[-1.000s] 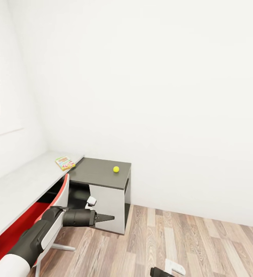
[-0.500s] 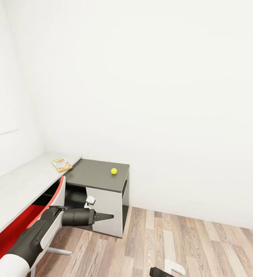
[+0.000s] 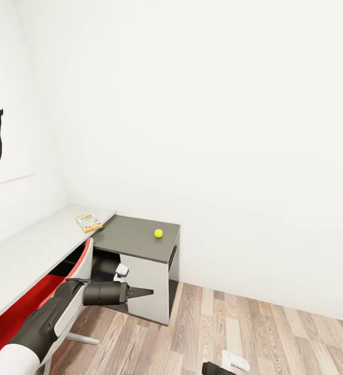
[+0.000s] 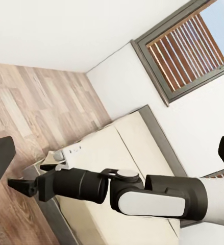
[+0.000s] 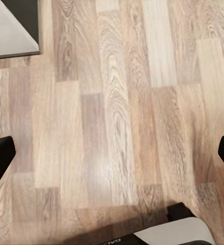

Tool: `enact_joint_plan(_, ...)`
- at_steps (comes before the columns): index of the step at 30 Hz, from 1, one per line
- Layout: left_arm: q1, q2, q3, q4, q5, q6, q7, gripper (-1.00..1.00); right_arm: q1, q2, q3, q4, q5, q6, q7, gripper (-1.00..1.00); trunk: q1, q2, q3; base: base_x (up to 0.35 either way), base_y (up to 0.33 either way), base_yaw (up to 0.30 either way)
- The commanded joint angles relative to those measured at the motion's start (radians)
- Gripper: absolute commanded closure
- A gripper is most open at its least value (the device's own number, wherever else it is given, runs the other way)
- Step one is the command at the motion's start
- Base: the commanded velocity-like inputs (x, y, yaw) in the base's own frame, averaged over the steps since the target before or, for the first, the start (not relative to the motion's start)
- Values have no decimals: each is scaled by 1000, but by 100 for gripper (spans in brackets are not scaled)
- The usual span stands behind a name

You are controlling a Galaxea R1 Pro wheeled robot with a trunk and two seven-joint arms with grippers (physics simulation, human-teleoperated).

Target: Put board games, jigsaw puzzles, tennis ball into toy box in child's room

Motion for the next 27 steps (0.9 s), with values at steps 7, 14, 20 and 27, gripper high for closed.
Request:
enact_joint_plan(7, -1, 1, -2, 1, 6, 8, 1, -100, 0, 0, 8, -2, -3, 3, -8, -100, 0, -1, 2, 8, -12, 204)
enact_joint_plan(14, -1, 1, -1, 1, 7, 6, 0, -100, 0, 0, 7, -2, -3, 1, -9, -100, 0, -1, 2, 3, -1, 19)
enact_joint_plan(20, -1, 1, 0, 1, 6, 7, 0, -100, 0, 0, 7, -2, -3, 1, -9, -100, 0, -1, 2, 107, 0, 2)
enact_joint_plan(27, -1, 1, 0, 1, 7, 6, 0, -100, 0, 0, 7, -2, -3, 1, -9, -100, 0, -1, 2, 81, -1, 0)
